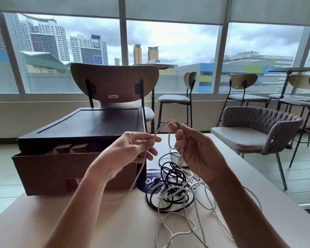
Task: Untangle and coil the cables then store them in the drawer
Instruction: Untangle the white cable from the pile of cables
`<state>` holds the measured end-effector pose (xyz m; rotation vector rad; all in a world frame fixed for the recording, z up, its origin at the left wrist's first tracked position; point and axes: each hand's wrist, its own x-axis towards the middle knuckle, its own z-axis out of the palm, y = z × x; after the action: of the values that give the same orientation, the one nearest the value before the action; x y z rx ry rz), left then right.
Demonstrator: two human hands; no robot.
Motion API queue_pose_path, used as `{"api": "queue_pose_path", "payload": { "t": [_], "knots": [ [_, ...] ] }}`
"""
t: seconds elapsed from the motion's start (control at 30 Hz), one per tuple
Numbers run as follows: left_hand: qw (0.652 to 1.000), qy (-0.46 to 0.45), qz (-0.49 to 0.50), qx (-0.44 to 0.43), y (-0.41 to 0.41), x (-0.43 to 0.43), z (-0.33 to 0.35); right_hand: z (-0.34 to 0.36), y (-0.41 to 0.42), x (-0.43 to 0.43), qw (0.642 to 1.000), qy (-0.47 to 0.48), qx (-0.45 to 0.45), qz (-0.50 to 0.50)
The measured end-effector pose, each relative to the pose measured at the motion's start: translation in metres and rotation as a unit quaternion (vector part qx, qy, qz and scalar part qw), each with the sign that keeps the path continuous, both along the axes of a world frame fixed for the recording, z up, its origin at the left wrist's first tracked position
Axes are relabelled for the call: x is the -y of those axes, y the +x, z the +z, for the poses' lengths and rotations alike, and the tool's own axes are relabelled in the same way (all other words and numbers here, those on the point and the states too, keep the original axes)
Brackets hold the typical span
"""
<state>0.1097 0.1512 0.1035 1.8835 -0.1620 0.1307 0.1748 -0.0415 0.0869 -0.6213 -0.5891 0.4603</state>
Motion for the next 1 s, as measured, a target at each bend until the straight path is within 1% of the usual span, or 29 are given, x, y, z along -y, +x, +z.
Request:
{"api": "queue_pose_path", "payload": {
  "t": [0.1,0.2,0.3,0.37,0.47,0.6,0.67,0.73,0.8,0.87,0.93,1.0],
  "knots": [
    [1.000,-0.003,0.013,0.008,0.000,-0.005,-0.001,-0.002,0.003,0.001,0.999,0.035,-0.038,0.010],
    [0.994,-0.055,0.063,0.069,0.002,-0.004,0.000,-0.004,0.004,0.002,0.997,0.036,-0.042,0.056],
    [0.978,-0.122,0.106,0.129,0.006,0.000,0.002,-0.006,0.003,0.001,0.994,0.014,-0.002,0.111],
    [0.973,-0.127,0.124,0.145,0.007,0.003,0.002,-0.006,0.003,-0.002,0.990,-0.002,0.030,0.135],
    [0.980,-0.086,0.120,0.131,0.008,0.005,0.000,-0.004,0.003,-0.002,0.991,0.002,0.047,0.126],
    [0.990,-0.037,0.092,0.100,0.007,0.006,0.000,-0.005,0.005,0.002,0.996,0.021,0.026,0.079],
    [0.988,-0.038,0.095,0.112,0.007,0.007,0.001,-0.009,0.009,0.004,0.994,0.033,0.014,0.107],
    [0.984,-0.061,0.105,0.128,0.007,0.007,0.002,-0.011,0.012,0.005,0.992,0.028,0.009,0.124],
    [0.980,-0.096,0.111,0.132,0.007,0.007,0.004,-0.014,0.013,0.005,0.995,0.011,0.000,0.095],
    [0.980,-0.118,0.111,0.119,0.007,0.006,0.004,-0.016,0.012,0.004,0.997,0.000,0.022,0.081],
    [0.984,-0.103,0.113,0.097,0.007,0.005,0.002,-0.017,0.011,0.002,0.995,0.000,0.053,0.079],
    [0.988,-0.071,0.111,0.077,0.007,0.006,-0.003,-0.017,0.010,-0.002,0.993,0.021,0.062,0.096]
  ]
}}
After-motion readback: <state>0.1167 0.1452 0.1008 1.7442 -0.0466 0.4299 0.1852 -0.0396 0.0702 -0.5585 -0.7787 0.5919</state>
